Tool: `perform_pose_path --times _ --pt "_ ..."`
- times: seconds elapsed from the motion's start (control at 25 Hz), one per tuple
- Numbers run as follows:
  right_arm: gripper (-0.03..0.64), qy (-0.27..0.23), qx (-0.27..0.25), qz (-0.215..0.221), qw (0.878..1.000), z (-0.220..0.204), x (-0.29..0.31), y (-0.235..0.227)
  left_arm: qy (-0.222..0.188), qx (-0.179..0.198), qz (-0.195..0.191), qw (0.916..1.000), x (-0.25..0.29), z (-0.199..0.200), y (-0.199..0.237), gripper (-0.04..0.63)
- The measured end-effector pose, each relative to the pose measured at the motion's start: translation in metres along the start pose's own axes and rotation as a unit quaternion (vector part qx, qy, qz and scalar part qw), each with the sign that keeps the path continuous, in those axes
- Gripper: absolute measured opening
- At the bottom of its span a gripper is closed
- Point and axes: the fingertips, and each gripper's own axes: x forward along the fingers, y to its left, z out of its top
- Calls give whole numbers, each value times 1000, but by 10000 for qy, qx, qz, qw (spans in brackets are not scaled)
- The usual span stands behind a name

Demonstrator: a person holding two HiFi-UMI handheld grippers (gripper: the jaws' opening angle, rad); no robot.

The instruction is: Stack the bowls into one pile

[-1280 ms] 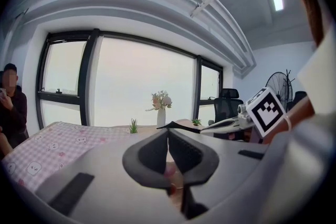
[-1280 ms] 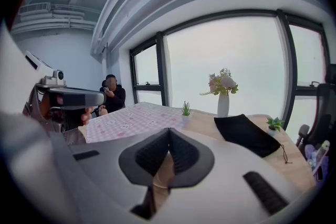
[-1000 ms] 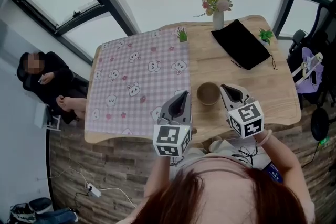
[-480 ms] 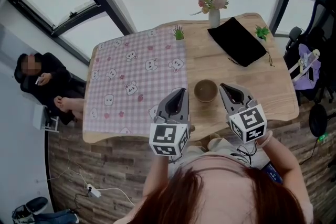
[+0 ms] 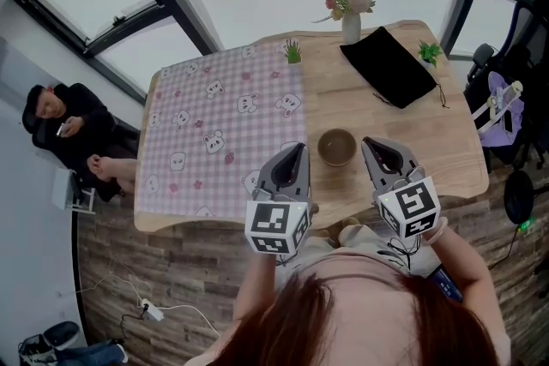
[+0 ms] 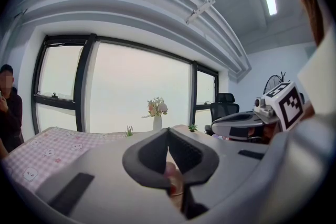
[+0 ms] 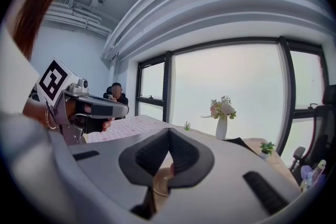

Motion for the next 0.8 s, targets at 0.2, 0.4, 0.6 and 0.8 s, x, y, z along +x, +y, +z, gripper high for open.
perform_pose_path --times 0.2,0.4,0.6,0.8 --pt "0 -62 -5 -61 10000 2 0 -3 12 -25 -25 10000 4 -1 1 11" --pt "0 -24 -29 -4 10000 0 4 -3 43 -34 -51 10000 8 -2 1 11" --pt "0 -1 -26 -3 10000 -3 9 -6 88 -47 -34 9999 10 -7 2 11" --pt "0 46 -7 -2 10000 -6 14 -7 169 -123 -22 9998 12 -15 5 11"
